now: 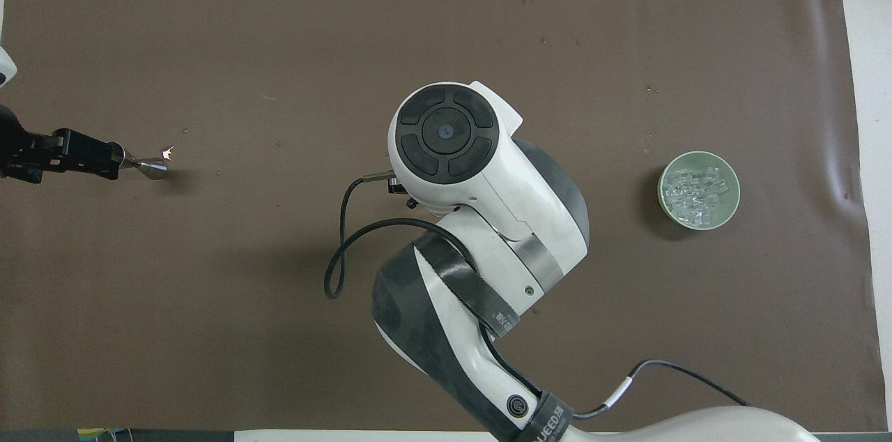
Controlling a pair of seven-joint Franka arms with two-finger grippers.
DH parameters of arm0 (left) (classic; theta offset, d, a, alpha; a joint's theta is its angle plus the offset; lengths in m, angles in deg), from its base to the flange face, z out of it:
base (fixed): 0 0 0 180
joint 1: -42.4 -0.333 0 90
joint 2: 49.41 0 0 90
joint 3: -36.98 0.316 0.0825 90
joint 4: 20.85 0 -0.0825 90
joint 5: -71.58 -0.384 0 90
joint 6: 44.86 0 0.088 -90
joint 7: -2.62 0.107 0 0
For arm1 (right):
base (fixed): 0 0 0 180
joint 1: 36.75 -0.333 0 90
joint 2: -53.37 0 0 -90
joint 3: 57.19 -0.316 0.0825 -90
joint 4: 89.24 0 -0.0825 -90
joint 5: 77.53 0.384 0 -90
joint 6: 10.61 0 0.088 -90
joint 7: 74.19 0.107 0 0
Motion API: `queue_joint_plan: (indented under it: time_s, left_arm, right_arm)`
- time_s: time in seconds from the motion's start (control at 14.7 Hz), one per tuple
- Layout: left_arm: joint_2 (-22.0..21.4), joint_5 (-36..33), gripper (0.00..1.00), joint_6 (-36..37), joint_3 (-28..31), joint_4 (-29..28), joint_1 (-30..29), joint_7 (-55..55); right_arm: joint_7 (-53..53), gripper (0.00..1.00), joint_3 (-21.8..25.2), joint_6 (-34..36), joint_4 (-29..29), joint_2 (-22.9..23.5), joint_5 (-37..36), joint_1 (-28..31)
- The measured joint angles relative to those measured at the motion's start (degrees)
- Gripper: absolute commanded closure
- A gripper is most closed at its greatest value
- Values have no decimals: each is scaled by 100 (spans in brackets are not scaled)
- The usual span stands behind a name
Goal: Pour wine and add ice with both arms
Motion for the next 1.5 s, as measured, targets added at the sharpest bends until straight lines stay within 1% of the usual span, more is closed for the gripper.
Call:
queue_joint_plan:
  time_s: [0.14,0.48,0.82,0.89,1.02,1.09,1.16,1.23,1.29,1.5]
  left_arm:
    - [0,-31,0,0,3,0,-2,12]
    - [0,-38,0,-24,7,0,-4,24]
    - [0,-38,0,-24,8,0,-4,24]
    - [0,-38,0,-24,9,0,-5,24]
    - [0,-38,0,-24,12,0,-6,24]
    - [0,-38,0,-24,12,0,-6,24]
    - [0,-38,0,-24,12,0,-6,24]
    - [0,-38,0,-24,13,0,-6,24]
    - [0,-38,0,-24,13,0,-6,24]
    - [0,-38,0,-25,13,0,-6,24]
  right_arm:
    - [0,70,0,0,-5,-11,0,0]
    - [1,66,1,0,-7,-13,0,5]
    - [1,66,12,57,29,-32,-3,27]
    - [1,62,24,178,122,-41,-5,49]
    - [1,52,33,504,401,-46,-9,139]
    - [1,46,40,598,499,-50,-10,197]
    - [1,31,55,649,570,-57,-11,277]
    - [1,8,65,715,633,-82,-15,382]
    - [-28,0,75,858,693,-146,-22,514]
    - [-654,0,126,1322,773,-526,-44,1146]
